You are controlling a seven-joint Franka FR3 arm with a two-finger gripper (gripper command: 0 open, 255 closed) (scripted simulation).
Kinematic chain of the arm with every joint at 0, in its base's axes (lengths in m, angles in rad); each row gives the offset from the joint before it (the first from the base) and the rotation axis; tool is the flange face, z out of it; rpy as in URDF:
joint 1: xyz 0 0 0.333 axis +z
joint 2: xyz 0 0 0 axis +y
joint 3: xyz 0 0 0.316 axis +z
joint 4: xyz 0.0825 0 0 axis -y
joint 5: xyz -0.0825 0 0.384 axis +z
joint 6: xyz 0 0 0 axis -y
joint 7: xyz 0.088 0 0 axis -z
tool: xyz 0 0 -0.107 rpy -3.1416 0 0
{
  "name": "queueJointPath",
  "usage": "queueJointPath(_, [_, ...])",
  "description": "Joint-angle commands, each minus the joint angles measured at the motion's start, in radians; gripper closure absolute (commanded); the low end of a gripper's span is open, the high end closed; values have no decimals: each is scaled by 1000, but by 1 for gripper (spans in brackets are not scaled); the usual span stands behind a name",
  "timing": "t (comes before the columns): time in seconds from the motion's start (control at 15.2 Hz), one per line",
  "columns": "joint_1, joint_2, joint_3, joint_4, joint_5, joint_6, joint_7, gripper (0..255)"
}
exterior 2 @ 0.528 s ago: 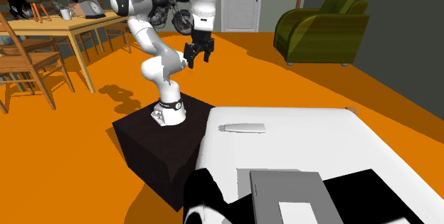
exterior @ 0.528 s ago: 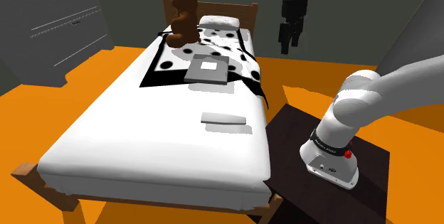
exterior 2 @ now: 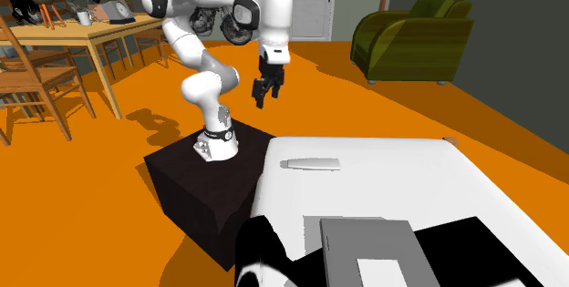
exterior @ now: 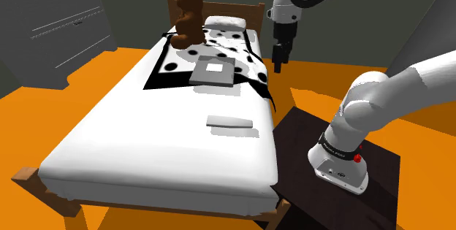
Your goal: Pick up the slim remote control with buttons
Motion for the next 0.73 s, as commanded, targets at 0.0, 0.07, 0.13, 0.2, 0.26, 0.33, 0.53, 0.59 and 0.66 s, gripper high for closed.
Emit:
queueJointPath(0.0, [16,34,2,-37,2,88,-26,0])
queueJointPath(0.07, [26,54,4,-54,4,132,-37,0])
queueJointPath(0.13, [35,76,7,-69,6,176,-47,0])
queueJointPath(0.2, [44,100,9,-83,9,220,-58,0])
queueJointPath(0.26, [53,125,12,-95,11,264,-69,0])
queueJointPath(0.33, [63,153,15,-106,14,309,-79,0])
queueJointPath(0.53, [91,244,25,-129,21,444,-111,0])
queueJointPath(0.59, [100,277,29,-134,24,489,-121,0])
queueJointPath(0.66, [109,312,33,-137,26,534,-132,0])
